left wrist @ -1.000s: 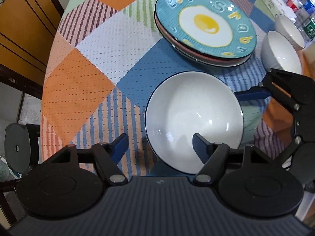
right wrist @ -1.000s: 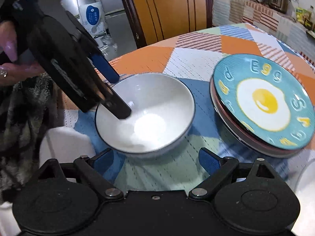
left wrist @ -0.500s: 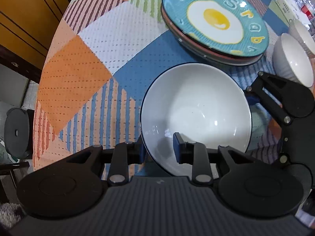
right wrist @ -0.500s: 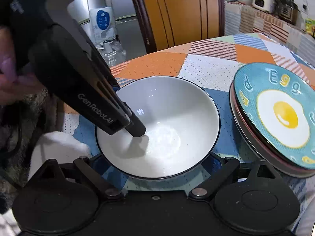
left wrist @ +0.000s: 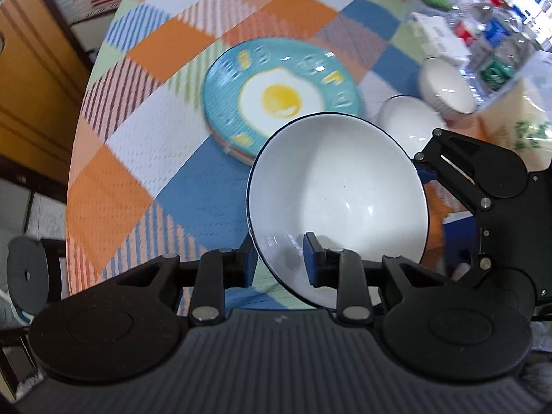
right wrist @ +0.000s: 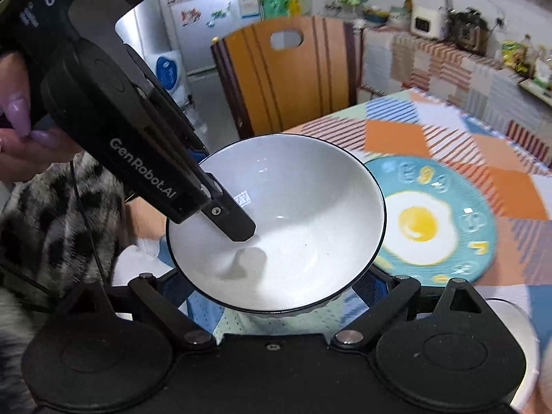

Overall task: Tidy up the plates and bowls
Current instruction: 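Lift the second white bowl with the left gripper toward the first bowl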

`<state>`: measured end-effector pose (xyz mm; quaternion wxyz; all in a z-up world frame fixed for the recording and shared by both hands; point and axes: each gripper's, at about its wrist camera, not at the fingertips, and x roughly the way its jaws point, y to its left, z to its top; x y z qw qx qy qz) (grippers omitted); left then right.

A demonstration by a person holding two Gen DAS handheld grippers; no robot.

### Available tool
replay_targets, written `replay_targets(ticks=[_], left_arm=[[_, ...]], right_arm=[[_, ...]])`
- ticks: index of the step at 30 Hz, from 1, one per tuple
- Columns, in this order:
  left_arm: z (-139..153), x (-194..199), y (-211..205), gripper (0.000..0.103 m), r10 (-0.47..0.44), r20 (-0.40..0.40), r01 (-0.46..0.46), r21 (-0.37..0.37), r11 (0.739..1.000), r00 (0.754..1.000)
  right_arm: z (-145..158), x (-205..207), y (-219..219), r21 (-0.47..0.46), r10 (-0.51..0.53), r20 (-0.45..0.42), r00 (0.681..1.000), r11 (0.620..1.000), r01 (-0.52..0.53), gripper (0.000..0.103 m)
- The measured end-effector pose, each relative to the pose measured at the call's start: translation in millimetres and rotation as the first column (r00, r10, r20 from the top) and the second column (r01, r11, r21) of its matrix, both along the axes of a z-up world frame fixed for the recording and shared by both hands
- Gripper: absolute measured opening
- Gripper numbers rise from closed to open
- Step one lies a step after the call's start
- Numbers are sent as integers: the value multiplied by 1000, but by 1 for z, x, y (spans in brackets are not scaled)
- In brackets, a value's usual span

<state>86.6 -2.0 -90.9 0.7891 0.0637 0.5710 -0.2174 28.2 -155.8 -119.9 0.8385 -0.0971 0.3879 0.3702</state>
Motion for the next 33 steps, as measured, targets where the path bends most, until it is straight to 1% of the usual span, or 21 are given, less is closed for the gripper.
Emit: replay_targets(ticks=[4,7,9,12,14,16,20,24,26,29,33], left_arm=[[19,-5,-17,26,-43,10,44,-34,998,999],[30,-7,-31,26,-75,22,76,-54,996,997],[36,-9,-43,26,-112,39,114,-41,993,993],[39,-6,-63,26,-141,47,141,2,990,989],[42,-4,-76,26,-157,53,156,17,988,986],[45,-2,-85,26,-169,66,168,16,986,983],[51,4,-102,26,-179,85,180,-10,984,980],[48,12,-121,26,-193,99,195,-19,981,976],[43,18,-130,26,-218,101,222,-24,975,971],[31,29,-142,26,-232,86,237,-54,970,969],[13,37,-157,26,-230,70,234,-60,970,971]], right_arm=[[17,-11,-14,-20,-28,48,998,999,29,97],[28,-18,-28,-25,-53,64,997,998,54,97],[36,-23,-39,-29,-70,75,995,997,72,97],[44,-27,-53,-10,-106,79,991,994,107,97],[45,-26,-62,2,-138,70,988,990,138,97],[45,-26,-69,2,-167,70,984,986,167,97],[44,-25,-86,0,-210,75,975,978,211,97],[41,-19,-102,3,-249,73,966,968,249,97],[37,-15,-108,0,-266,70,961,964,266,97],[27,-9,-120,-14,-292,56,955,956,293,97],[14,-2,-132,-32,-315,30,949,948,316,97]])
